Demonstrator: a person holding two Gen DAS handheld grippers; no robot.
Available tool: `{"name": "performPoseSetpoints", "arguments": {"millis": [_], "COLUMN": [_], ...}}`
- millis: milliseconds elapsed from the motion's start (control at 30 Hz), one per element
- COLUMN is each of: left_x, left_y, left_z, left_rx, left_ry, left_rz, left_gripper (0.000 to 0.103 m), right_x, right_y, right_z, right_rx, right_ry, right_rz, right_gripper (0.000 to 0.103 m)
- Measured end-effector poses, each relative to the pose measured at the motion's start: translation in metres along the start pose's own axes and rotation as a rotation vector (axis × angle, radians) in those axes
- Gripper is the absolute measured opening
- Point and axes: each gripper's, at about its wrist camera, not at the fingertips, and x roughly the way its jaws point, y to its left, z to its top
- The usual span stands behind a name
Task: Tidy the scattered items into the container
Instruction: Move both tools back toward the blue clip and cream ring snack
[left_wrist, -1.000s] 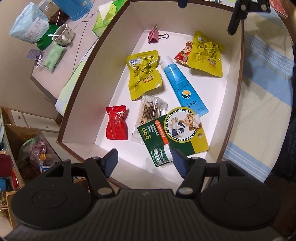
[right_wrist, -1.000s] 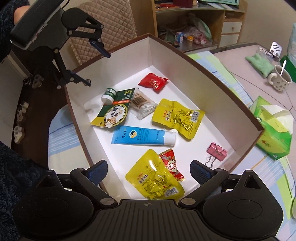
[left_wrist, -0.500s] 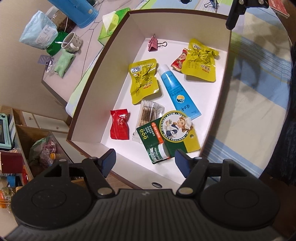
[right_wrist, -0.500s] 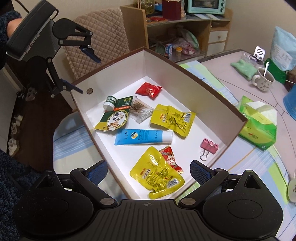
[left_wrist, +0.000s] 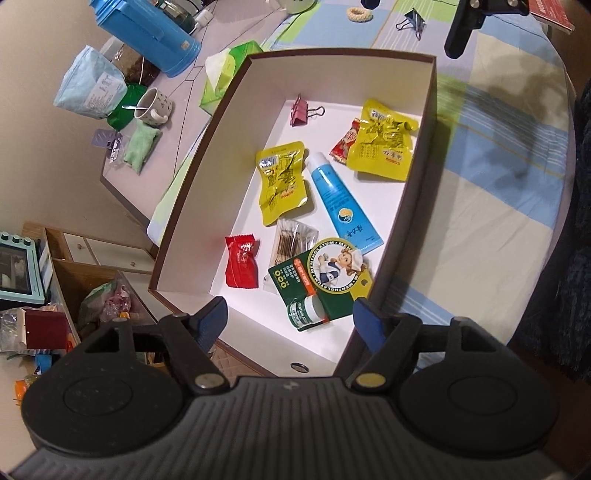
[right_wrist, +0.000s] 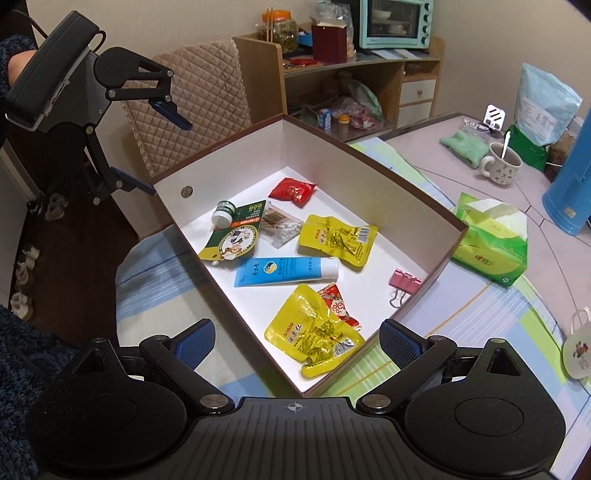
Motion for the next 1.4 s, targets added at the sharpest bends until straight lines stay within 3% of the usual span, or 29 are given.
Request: {"name": "performPoseSetpoints", "arguments": {"millis": [333,633,933,1400], "left_x": [-0.016,-0.023,-0.025,-0.023], "left_y": [-0.026,-0.052,-0.077,-0.116], "left_z": [0.024,0.055,0.095,0.168], "left_rx": [0.005,-0.047,-0.107,-0.229], "left_ry": [-0.014,-0.056,-0.105,-0.198], "left_rz": [0.013,0.0,-0.025,-0.064], "left_gripper": [0.075,0.076,0.076,0.076], "right_x": [-0.026,-0.067,-0.108,-0.131], "right_y": [-0.005,-0.029,-0.055,-0.095], "right_z": [-0.03,-0.079,-0.131,-0.187], "right_rx": [0.025,0.115,0.178,0.214], "right_ry": [-0.038,-0.059,-0.037,0.0], "right_rz": [-0.014,-0.057,-0.105,-0.104], "right_gripper": [0.098,0.098,0.098,0.098]}}
